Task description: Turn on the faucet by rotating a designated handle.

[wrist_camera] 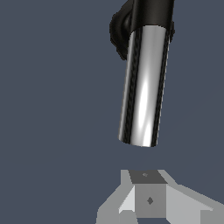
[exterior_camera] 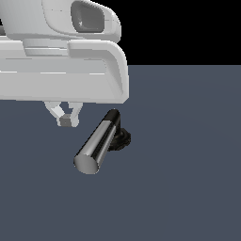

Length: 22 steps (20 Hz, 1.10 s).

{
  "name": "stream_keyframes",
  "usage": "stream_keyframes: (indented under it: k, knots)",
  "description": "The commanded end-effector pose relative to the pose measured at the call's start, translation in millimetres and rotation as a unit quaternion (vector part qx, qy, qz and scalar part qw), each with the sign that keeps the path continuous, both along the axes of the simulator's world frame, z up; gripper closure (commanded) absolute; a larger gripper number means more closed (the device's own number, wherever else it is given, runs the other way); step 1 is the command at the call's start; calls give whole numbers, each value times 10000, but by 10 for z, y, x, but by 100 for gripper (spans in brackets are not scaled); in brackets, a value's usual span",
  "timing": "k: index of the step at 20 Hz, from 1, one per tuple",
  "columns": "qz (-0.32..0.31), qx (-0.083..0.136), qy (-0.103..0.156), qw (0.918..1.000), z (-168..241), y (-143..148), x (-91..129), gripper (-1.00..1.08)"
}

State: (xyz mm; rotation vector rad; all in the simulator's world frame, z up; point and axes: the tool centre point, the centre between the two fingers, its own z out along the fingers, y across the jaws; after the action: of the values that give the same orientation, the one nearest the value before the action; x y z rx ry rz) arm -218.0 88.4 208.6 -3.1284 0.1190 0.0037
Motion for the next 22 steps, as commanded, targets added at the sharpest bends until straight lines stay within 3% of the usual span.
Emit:
stream_keyframes:
  k: [1, 12, 22]
  knots:
    - [-22, -2, -4, 10000, -172, 59, 26, 108]
    - [-98, -17, -5, 10000, -780, 265, 143, 108]
    - [-132, -41, -8, 9999, -1017, 335, 205, 108]
